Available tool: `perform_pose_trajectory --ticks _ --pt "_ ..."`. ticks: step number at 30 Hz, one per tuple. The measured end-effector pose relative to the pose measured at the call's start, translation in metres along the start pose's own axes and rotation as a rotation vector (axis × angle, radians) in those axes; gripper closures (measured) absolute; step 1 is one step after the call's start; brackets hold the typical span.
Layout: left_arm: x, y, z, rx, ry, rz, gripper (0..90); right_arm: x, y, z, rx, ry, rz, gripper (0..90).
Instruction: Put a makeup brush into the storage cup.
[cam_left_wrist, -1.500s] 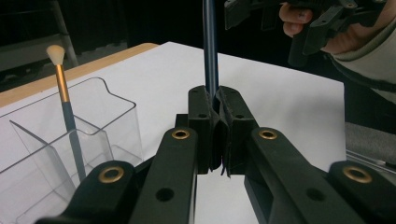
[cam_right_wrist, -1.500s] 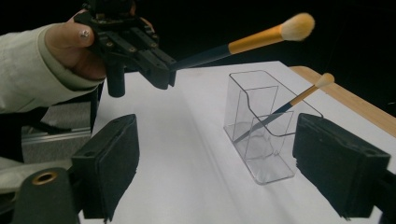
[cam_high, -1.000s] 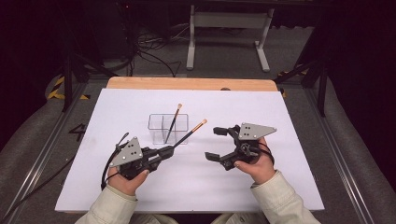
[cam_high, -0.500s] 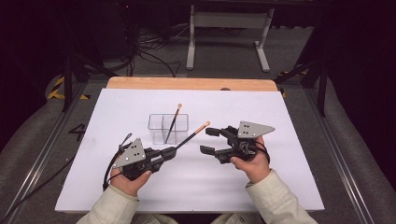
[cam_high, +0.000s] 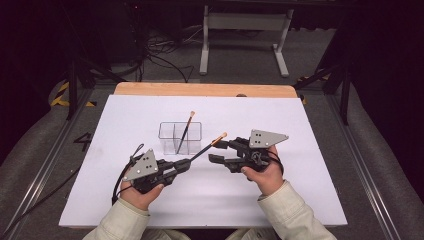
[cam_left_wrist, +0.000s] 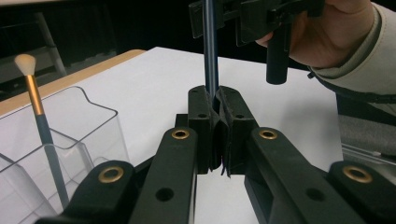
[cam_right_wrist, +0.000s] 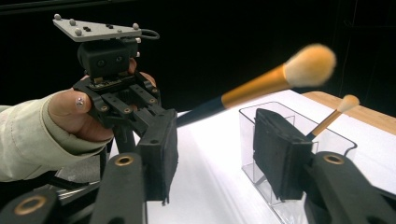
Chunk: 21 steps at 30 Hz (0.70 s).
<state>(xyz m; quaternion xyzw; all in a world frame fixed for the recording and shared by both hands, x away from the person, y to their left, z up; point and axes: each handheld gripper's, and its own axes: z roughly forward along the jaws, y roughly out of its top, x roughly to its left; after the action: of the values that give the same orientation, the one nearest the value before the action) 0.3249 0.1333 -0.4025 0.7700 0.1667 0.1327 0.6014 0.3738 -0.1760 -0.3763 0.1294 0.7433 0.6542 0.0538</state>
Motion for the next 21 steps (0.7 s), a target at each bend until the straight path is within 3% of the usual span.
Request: perform_pose_trajectory --ticks 3,15,21 --pt "-0.0009 -0.0002 0.0020 0.007 -0.002 0.020 84.3 0.0001 -0.0006 0.0004 -0.002 0.002 -0.002 57.1" --pt "-0.0030 -0.0014 0.0056 0.038 -0.013 0.035 84.7 0.0001 -0.0001 -0.0021 -0.023 0.016 0.006 71.0" --pt "-0.0038 -0.0025 0.0080 0.059 -0.016 0.048 84.9 0.0010 -0.0002 -0.0018 -0.037 0.033 0.038 73.7"
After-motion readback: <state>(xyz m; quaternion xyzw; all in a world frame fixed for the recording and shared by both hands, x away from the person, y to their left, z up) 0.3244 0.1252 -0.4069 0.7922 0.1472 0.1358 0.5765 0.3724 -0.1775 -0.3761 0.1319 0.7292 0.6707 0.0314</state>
